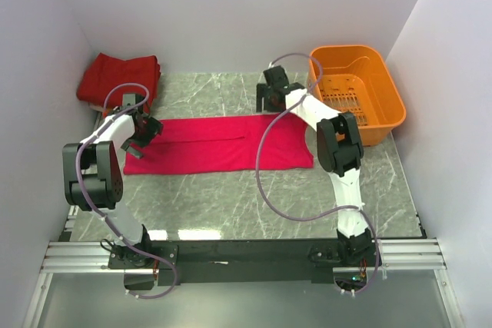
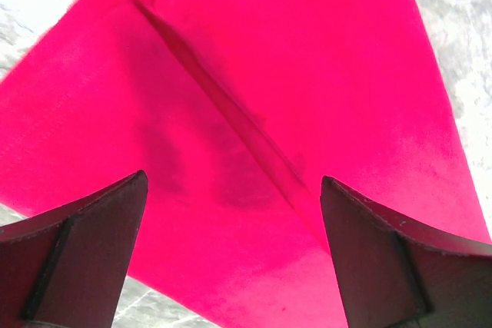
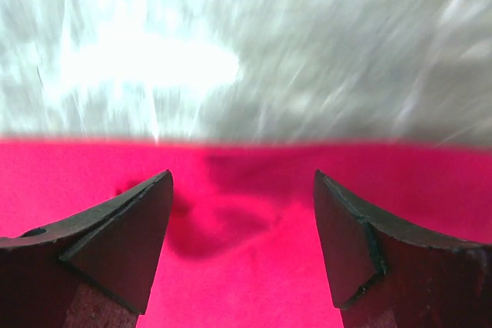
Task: Fold and stack the t-shirts
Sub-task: Fold the tshirt
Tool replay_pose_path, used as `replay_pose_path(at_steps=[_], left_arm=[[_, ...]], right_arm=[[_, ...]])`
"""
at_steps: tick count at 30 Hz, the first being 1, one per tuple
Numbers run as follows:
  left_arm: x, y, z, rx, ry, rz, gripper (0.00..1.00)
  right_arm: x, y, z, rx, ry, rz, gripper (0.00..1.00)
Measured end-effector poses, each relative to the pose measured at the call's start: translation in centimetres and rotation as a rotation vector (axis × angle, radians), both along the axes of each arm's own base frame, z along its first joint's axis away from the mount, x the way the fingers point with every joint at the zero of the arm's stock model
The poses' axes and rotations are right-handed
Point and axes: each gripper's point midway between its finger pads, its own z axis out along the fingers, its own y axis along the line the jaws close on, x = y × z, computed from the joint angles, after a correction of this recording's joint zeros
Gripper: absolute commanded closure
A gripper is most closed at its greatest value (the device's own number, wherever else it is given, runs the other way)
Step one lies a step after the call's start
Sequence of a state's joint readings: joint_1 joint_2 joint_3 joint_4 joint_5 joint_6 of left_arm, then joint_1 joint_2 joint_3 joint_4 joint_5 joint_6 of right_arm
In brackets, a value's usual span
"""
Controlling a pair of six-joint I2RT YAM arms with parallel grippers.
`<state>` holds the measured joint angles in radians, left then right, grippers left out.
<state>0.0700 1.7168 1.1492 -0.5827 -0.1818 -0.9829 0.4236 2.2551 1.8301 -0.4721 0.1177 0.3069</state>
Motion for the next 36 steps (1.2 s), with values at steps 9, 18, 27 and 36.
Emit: replay_pose_path(at_steps=[9, 18, 27, 36], left_arm=[[-0.2, 0.8, 0.1, 0.024, 0.003, 0.016, 0.01], [3.1, -0.9, 3.3, 0.002, -0.097, -0.088, 0.01], [6.0, -1.5, -0.6, -0.019, -0.036, -0.135, 0.00], [1.9, -2.6, -2.4, -0.026, 0.017, -0.163, 0.01]], right_arm=[[-1.8, -1.6, 4.0, 0.030, -0.071, 0.009, 0.20], [-13.0, -2.7, 1.6, 0.145, 0.092, -0.005, 0.11], [-16.4, -3.0, -2.1, 0.163, 0.236, -0.046, 0.10], [-8.4, -1.1, -2.0, 0.142, 0.244, -0.006, 0.10]])
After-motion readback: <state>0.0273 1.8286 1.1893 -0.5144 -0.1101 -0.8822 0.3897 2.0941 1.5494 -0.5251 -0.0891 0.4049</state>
